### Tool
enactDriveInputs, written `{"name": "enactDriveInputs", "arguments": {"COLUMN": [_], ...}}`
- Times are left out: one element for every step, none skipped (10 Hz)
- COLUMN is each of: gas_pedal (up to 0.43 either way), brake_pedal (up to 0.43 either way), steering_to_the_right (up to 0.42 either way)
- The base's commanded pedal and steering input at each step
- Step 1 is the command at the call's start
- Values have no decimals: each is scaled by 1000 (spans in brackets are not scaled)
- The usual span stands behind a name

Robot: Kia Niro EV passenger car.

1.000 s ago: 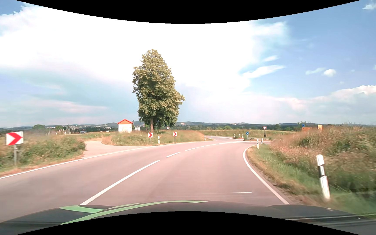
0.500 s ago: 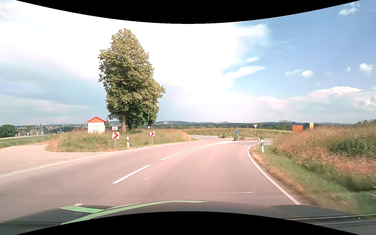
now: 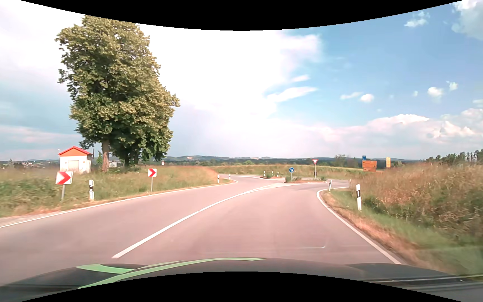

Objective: Follow the waypoints while adhering to traffic rules and regulations

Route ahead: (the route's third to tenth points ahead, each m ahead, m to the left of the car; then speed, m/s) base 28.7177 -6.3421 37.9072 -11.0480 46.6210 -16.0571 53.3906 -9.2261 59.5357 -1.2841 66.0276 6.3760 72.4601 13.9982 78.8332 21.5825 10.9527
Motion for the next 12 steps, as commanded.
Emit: {"name": "enactDriveInputs", "arguments": {"gas_pedal": [0,0,0,0,0,0,0,0,0,0,0,0], "brake_pedal": [189,189,195,195,195,195,195,195,195,195,195,195], "steering_to_the_right": [83,83,83,83,83,83,84,83,83,84,86,89]}}
